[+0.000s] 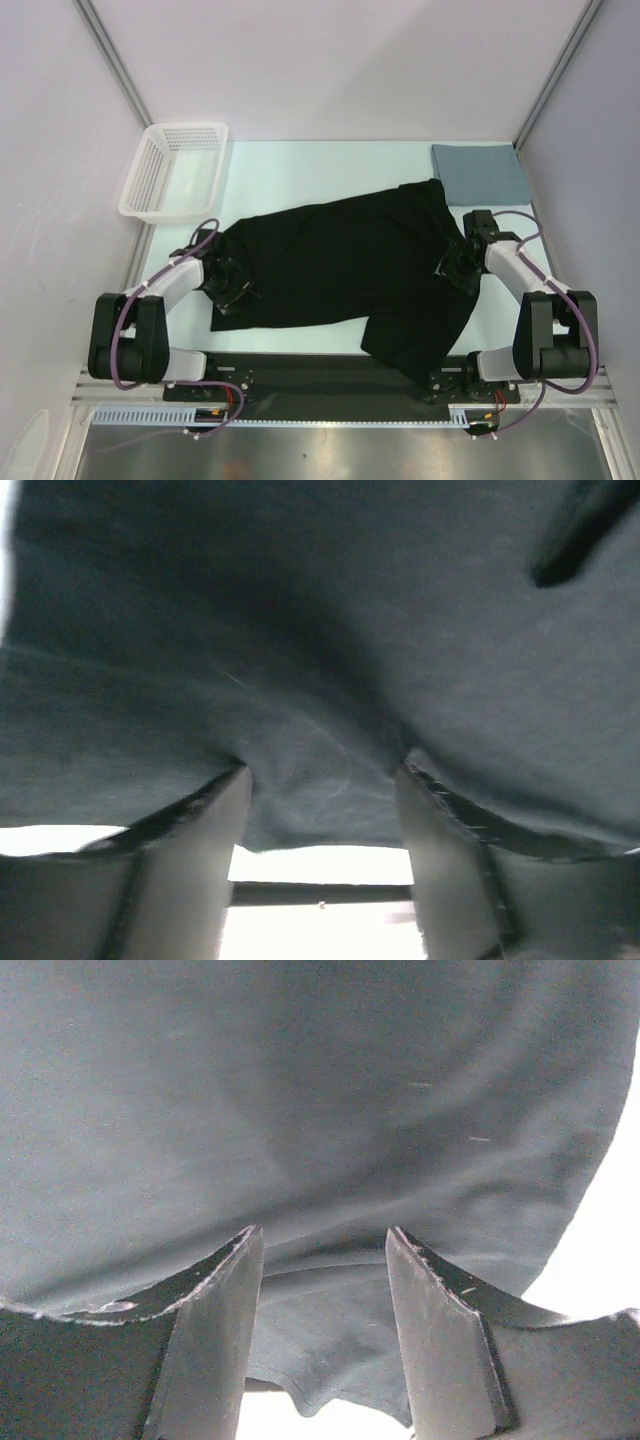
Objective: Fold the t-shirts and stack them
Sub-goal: Fold the tshirt
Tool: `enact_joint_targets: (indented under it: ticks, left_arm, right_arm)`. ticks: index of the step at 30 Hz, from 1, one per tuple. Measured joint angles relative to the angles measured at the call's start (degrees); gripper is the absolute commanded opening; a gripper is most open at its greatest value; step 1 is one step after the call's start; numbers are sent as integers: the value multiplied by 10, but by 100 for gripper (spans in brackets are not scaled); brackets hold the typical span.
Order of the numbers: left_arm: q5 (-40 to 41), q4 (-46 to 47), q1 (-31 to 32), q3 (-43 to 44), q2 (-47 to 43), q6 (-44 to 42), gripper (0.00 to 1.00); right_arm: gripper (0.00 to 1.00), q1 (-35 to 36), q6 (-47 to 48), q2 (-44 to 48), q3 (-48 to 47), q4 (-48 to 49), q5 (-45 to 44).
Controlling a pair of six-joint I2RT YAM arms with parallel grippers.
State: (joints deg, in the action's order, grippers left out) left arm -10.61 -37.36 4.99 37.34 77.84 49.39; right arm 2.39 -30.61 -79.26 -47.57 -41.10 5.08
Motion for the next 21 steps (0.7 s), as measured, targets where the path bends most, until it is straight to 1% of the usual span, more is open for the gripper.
enact_joint_targets:
  ticks: [1, 2, 4, 5, 6, 8, 13, 16, 20, 21]
  left_arm:
    - [-3, -1, -4, 0, 7, 1, 47]
    - [-6, -1, -10, -1, 11, -1, 32]
    - [-17, 5, -19, -5, 19, 0, 18]
    - [-22, 9, -23, -7, 22, -2, 7]
    - [-30, 12, -27, -9, 24, -1, 2]
    - [-40, 18, -31, -10, 28, -4, 0]
    - [-37, 19, -32, -17, 13, -5, 0]
    - [-29, 12, -39, -41, -24, -5, 0]
    - [-24, -41, -67, -73, -86, -3, 0]
    - [-23, -57, -71, -74, -95, -3, 4]
  right_arm:
    - [56, -8, -3, -1, 7, 2, -1]
    - [56, -21, -5, -4, 14, 3, -1]
    - [55, -40, -5, -17, 16, 8, -3]
    - [55, -44, -5, -22, 16, 11, -3]
    - [55, -47, -4, -29, 14, 14, -3]
    - [56, -48, -2, -37, 12, 18, -3]
    - [56, -55, 1, -38, 1, 28, 4]
    - [56, -65, 1, -38, -5, 32, 6]
    - [56, -80, 2, -41, -16, 30, 7]
    - [56, -83, 2, -44, -22, 29, 8]
